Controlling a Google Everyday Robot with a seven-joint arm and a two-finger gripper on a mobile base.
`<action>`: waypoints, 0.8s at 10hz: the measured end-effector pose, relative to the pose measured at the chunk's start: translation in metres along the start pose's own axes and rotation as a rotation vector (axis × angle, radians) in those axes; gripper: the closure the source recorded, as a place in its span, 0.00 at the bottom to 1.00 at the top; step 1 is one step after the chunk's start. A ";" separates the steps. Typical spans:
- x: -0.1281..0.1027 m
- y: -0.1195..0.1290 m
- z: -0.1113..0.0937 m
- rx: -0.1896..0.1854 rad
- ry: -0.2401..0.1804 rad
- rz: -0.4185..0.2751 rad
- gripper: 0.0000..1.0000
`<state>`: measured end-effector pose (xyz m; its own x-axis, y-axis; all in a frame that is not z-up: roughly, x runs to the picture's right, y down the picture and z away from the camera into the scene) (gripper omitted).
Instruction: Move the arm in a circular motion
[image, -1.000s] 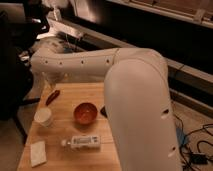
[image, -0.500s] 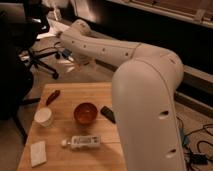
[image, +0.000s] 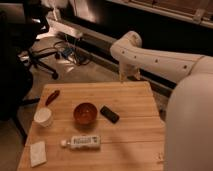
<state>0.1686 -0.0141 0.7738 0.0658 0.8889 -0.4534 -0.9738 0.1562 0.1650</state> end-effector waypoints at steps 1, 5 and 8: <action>0.030 -0.001 0.005 -0.007 0.019 0.007 0.35; 0.144 0.114 -0.017 -0.120 0.043 -0.207 0.35; 0.198 0.217 -0.047 -0.223 0.054 -0.392 0.35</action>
<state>-0.0396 0.1760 0.6785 0.4335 0.7563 -0.4899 -0.9010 0.3749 -0.2185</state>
